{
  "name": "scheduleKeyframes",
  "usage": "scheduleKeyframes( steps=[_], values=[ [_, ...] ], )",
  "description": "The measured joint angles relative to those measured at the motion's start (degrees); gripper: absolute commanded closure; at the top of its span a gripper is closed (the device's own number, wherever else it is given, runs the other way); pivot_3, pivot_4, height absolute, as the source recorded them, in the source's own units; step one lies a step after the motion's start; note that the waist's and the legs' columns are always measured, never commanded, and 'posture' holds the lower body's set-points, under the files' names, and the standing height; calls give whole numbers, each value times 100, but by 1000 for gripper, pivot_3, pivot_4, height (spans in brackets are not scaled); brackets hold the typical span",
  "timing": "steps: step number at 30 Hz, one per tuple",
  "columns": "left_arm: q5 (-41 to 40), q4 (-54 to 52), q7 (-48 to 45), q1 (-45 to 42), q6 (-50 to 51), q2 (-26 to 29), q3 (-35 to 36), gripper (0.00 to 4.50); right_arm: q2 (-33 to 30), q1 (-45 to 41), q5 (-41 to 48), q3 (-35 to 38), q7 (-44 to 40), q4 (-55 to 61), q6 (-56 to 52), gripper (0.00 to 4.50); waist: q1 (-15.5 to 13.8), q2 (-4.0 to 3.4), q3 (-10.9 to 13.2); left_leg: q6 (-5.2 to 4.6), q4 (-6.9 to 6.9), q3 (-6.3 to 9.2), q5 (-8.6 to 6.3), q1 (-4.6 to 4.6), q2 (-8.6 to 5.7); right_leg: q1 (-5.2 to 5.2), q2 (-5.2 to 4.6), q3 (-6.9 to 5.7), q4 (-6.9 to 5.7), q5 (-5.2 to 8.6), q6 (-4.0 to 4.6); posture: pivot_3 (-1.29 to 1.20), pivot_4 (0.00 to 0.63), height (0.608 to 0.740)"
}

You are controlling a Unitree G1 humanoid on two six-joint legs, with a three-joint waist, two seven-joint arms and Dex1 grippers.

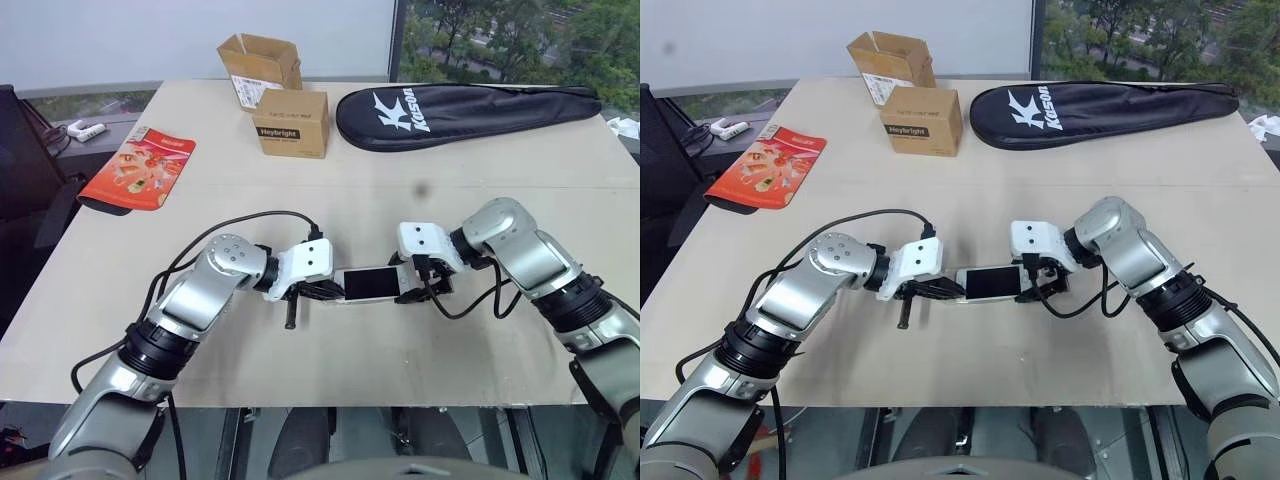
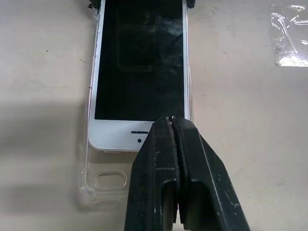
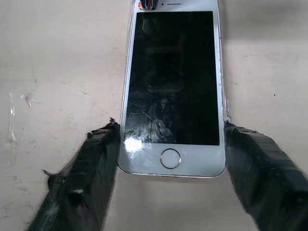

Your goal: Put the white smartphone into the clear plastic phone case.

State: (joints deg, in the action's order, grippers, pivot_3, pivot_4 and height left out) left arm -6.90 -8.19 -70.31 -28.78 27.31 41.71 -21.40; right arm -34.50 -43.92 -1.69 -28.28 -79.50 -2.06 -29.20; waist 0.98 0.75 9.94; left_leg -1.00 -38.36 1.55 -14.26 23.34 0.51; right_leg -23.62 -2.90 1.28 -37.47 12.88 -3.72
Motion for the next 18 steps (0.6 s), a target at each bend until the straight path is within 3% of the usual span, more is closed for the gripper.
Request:
scheduleKeyframes(
  steps=[8, 9, 11, 14, 18],
  values=[
    [-13, -3, 24, -26, 85, -75, 12, 4500, -122, 57, 540, 469, 76, 361, -257, 296, -26, 0, 0, 0, 0, 0, 0, 2, 0, 0, -2, 1, 0, 0, 0, 0, 150, 740],
    [-32, -5, 37, -10, 76, -95, 41, 4500, -174, 90, 655, 569, 77, 473, -375, 515, -29, 0, 0, 0, 0, 2, 0, 4, 0, 0, -2, -1, 1, 1, 0, 0, 150, 740],
    [-241, -31, 129, 80, 212, -211, 199, 4500, -343, 269, 932, 862, 109, 788, -626, 1104, -38, 0, 1, 0, -2, 10, 0, 14, 0, -3, -3, -6, 5, 0, 0, 0, 150, 740],
    [-689, -220, 310, 246, 496, -238, 798, 4500, -561, 606, 1183, 1242, 281, 1055, -814, 2697, -27, 6, 6, 0, -7, 29, 0, 30, 1, -12, -5, -13, 9, 0, 0, 0, 150, 740],
    [-1010, -466, 430, 399, 667, 269, 1613, 4500, -889, 912, 1306, 1544, 507, 1159, -818, 4459, 14, 5, 6, 0, 0, 27, 0, 21, 1, -12, -4, -5, 9, 0, 0, 0, 150, 740]
  ],
)
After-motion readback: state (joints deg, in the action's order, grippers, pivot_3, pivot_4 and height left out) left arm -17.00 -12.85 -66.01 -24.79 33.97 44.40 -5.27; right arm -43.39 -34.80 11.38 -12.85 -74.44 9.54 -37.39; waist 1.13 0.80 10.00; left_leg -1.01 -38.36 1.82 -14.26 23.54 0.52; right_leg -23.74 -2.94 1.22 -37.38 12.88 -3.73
